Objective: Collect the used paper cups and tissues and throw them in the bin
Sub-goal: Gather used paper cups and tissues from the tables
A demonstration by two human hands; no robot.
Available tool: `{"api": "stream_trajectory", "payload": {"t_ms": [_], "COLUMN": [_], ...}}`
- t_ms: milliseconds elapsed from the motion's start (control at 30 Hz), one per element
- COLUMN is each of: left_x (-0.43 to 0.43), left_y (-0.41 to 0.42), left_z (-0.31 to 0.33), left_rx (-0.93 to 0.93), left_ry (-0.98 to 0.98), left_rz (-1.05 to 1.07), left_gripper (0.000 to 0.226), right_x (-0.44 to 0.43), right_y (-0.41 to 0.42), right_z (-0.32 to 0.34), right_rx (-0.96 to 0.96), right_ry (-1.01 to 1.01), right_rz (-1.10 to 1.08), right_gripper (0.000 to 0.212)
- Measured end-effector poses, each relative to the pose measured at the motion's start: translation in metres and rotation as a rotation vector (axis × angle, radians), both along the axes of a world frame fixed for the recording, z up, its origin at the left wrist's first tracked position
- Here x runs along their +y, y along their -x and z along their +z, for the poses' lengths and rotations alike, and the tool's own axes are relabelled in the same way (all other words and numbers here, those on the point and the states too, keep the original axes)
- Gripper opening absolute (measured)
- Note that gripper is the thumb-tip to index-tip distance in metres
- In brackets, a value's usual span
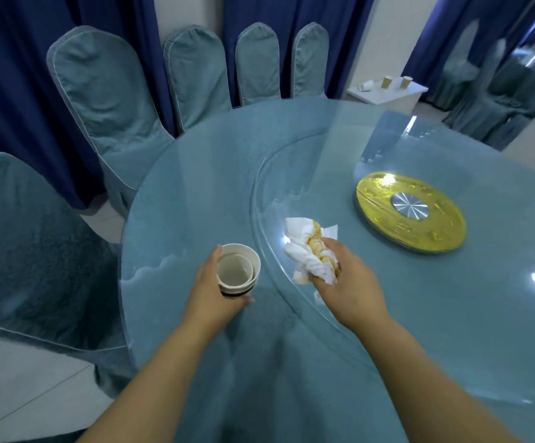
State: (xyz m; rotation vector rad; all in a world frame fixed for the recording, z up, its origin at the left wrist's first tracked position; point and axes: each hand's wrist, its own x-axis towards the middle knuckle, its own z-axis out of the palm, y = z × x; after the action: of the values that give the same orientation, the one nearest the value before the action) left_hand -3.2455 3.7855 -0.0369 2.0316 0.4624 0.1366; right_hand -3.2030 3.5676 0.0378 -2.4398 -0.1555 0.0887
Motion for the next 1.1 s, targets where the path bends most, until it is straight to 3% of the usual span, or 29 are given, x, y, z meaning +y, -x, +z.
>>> {"api": "stream_trajectory", "payload": {"t_ms": [133, 667, 867, 1100], "left_x": [-0.003, -0.114, -0.169, -0.201], "left_y": [0.003, 0.106, 0.161, 0.214], "left_z": [-0.004, 0.062, 0.06, 0.052], "left_rx": [-0.097, -0.26, -0.243, -0.193], "left_ry": [0.03, 0.108, 0.101, 0.102], "left_rz": [0.092, -0.03, -0.089, -0.212], "left_gripper": [0.089, 0.094, 0.097, 0.101], "right_x": [-0.014, -0.121, -0.175, -0.21], "right_y": [0.014, 0.113, 0.165, 0.233], "right_z": [0.003, 0.011, 0.002, 0.005], "right_rx": [0.0, 0.002, 0.058, 0.066], "right_ry": [0.004, -0.154, -0.191, -0.084], "right_rz": [-0.026, -0.194, -0.218, -0.283], "right_gripper": [0.057, 0.046, 0.043, 0.056]}}
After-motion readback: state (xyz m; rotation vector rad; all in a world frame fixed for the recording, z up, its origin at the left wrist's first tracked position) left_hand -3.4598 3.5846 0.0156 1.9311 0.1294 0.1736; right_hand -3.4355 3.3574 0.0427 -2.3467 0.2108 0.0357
